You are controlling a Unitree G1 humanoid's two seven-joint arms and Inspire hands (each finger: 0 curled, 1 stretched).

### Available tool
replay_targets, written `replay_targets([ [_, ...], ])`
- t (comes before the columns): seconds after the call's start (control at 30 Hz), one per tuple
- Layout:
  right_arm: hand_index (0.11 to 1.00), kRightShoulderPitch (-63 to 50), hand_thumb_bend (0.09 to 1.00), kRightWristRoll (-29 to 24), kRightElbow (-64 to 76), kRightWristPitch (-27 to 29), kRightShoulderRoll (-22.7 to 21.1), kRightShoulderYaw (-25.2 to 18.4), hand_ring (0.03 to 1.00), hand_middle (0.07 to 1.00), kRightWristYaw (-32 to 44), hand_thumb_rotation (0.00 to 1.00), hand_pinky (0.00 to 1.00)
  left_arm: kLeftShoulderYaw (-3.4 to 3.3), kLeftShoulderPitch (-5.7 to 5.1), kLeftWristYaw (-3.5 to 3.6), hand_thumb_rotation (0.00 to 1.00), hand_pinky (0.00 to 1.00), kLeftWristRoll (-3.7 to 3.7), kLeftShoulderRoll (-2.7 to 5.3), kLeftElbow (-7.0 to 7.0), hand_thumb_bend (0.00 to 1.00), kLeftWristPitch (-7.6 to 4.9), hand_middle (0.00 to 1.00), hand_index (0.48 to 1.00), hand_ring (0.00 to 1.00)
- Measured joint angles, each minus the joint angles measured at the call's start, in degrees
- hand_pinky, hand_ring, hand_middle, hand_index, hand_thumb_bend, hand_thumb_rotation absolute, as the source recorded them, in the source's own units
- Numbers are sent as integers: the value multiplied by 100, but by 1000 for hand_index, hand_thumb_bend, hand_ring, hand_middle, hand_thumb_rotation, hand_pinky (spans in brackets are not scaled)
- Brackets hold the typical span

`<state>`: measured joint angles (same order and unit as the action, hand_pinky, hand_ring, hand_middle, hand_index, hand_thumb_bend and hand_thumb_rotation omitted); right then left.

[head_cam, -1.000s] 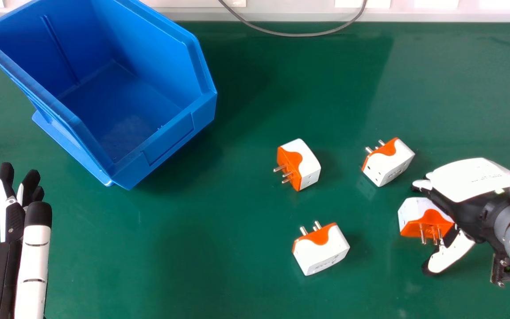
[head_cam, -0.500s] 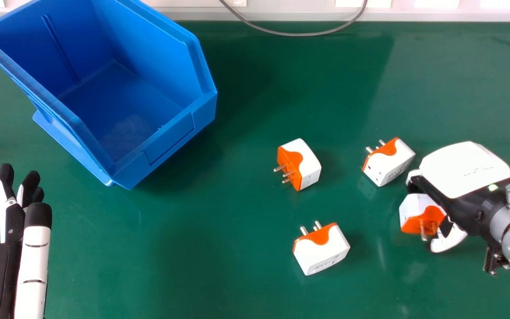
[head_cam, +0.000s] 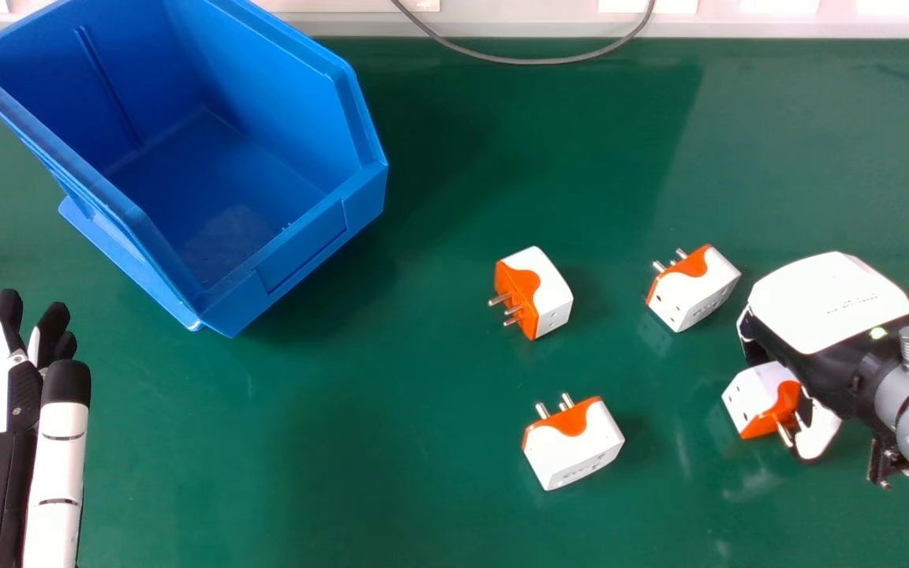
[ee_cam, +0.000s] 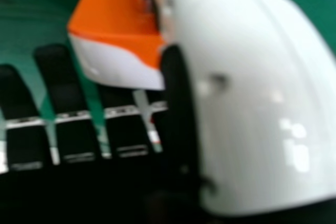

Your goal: Pick all objects and put in blue box

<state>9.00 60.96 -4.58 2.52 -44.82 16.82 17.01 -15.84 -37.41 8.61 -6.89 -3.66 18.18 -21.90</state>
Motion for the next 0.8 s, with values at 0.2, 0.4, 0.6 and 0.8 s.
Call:
replay_targets([
  [0.2, 454, 0, 493, -126, 82, -11, -15, -31, 476, 558, 190, 0, 366, 0, -4, 3, 1000, 1000, 0, -1, 12, 618, 0, 1000, 1000, 1000],
  [0.4, 481, -358, 493, -505, 870, -172, -63, -359, 466, 553, 601, 0, 361, 6, -33, 14, 1000, 1000, 2, 1, 39, 619, 4, 1000, 1000, 1000],
  [0.6, 523, -927, 491, -944, 2282, -384, -102, -1083, 447, 533, 948, 0, 347, -1, -64, 18, 1000, 1000, -1, 3, 59, 623, 11, 1000, 1000, 1000],
  [0.8, 538, -1210, 490, -1300, 3213, -590, 259, -1457, 434, 518, 971, 0, 338, 0, -52, 12, 1000, 1000, -8, 1, 66, 626, 64, 1000, 1000, 1000],
])
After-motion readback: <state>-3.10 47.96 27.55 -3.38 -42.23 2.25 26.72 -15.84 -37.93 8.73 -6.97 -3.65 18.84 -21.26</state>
